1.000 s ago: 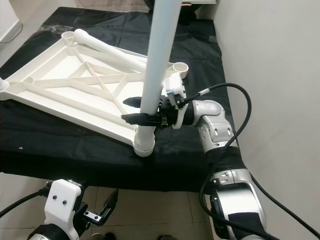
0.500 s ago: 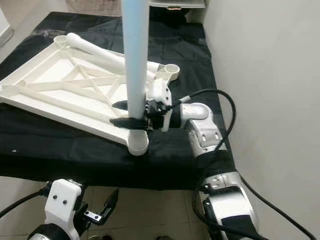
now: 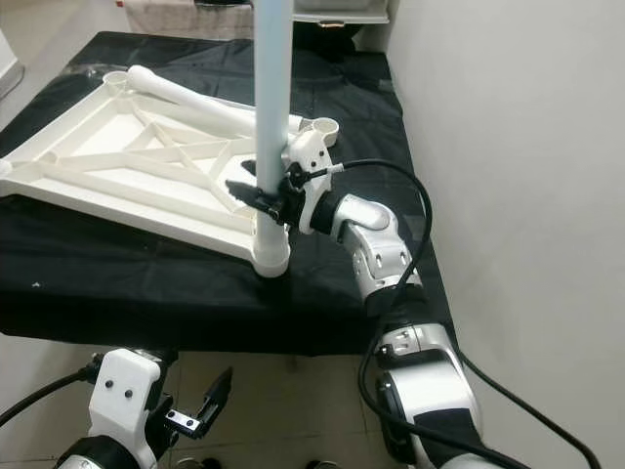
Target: Building children table
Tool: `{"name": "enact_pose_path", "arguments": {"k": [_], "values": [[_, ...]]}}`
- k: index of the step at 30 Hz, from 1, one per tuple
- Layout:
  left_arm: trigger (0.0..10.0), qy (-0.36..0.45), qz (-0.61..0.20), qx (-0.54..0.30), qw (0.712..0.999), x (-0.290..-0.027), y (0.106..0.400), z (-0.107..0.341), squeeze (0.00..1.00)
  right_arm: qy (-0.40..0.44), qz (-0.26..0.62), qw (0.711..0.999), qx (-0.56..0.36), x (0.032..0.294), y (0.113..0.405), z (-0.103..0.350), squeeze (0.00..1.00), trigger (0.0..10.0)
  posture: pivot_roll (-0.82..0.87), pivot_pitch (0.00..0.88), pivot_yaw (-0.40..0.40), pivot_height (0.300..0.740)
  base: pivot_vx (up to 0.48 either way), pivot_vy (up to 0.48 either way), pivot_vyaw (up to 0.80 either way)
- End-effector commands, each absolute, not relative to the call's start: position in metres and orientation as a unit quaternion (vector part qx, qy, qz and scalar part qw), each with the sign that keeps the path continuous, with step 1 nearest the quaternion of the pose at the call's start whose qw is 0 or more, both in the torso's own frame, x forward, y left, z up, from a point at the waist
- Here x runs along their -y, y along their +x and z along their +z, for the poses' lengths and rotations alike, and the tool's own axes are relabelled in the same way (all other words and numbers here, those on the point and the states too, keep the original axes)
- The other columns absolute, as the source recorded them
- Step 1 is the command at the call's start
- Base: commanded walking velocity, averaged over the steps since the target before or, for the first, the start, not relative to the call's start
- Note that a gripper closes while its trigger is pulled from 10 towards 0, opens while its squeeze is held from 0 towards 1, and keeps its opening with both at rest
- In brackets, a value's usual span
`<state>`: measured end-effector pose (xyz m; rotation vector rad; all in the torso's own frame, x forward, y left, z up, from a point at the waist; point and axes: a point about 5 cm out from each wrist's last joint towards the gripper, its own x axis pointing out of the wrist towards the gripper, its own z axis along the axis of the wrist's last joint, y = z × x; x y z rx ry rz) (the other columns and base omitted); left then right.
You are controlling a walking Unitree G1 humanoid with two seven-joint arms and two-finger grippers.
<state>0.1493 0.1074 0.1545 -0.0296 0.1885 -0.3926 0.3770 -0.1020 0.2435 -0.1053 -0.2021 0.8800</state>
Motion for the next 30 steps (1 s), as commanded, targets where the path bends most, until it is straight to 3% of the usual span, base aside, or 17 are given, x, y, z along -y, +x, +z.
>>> {"name": "enact_pose_path", "arguments": {"k": [1, 3, 5, 7, 10, 11, 12, 16, 18, 21, 30], "values": [[10.0, -0.014, -0.187, -0.099, 0.977, -0.108, 0.149, 0.152, 0.0, -0.06, 0.359, 0.931, 0.0, 0.116, 0.381, 0.197, 0.0, 0.0, 0.14, 0.238, -0.061, 0.74, 0.0, 0.0, 0.0], [10.0, -0.012, -0.183, -0.094, 0.979, -0.109, 0.151, 0.153, 0.0, -0.058, 0.318, 0.946, -0.008, 0.12, 0.384, 0.194, 0.0, 0.0, 0.14, 0.238, -0.06, 0.74, 0.0, 0.0, 0.0], [10.0, -0.009, -0.177, -0.085, 0.981, -0.11, 0.154, 0.155, 0.0, -0.042, 0.191, 0.98, -0.031, 0.131, 0.393, 0.189, 0.0, 0.0, 0.14, 0.232, -0.059, 0.74, 0.0, 0.0, 0.0], [10.0, -0.007, -0.17, -0.079, 0.982, -0.11, 0.156, 0.156, 0.0, -0.032, 0.078, 0.996, -0.042, 0.141, 0.397, 0.186, 0.0, 0.0, 0.14, 0.232, -0.059, 0.74, 0.0, 0.0, 0.0], [10.0, -0.006, -0.168, -0.077, 0.983, -0.111, 0.157, 0.156, 0.0, -0.024, 0.031, 0.998, -0.048, 0.144, 0.397, 0.185, 0.0, 0.0, 0.14, 0.232, -0.059, 0.74, 0.0, 0.0, 0.0], [10.0, -0.005, -0.162, -0.074, 0.984, -0.112, 0.159, 0.156, 0.0, 0.013, -0.069, 0.996, -0.054, 0.14, 0.394, 0.179, 0.0, 0.0, 0.13, 0.223, -0.061, 0.74, 0.0, 0.0, 0.0], [10.0, -0.005, -0.161, -0.074, 0.984, -0.112, 0.159, 0.156, 0.0, 0.023, -0.105, 0.993, -0.056, 0.137, 0.392, 0.177, 0.0, 0.0, 0.13, 0.223, -0.061, 0.74, 0.0, 0.0, 0.0], [10.0, -0.004, -0.161, -0.074, 0.984, -0.111, 0.16, 0.155, 0.0, 0.039, -0.141, 0.988, -0.056, 0.133, 0.39, 0.176, 0.0, 0.0, 0.14, 0.214, -0.06, 0.74, 0.0, 0.0, 0.0], [10.0, -0.002, -0.162, -0.074, 0.984, -0.111, 0.161, 0.154, 0.0, 0.09, -0.23, 0.968, -0.04, 0.112, 0.387, 0.182, 0.0, 0.0, 0.15, 0.207, -0.065, 0.74, 0.0, 0.0, 0.0], [10.0, -0.001, -0.163, -0.073, 0.984, -0.11, 0.162, 0.154, 0.0, 0.117, -0.282, 0.951, -0.042, 0.094, 0.385, 0.187, 0.0, 0.0, 0.15, 0.203, -0.062, 0.74, 0.0, 0.0, 0.0], [10.0, -0.001, -0.167, -0.07, 0.983, -0.106, 0.162, 0.153, 0.0, 0.136, -0.321, 0.934, -0.081, 0.066, 0.382, 0.192, 0.0, 0.0, 0.16, 0.196, -0.079, 0.74, 0.0, 0.0, 0.0]]}}
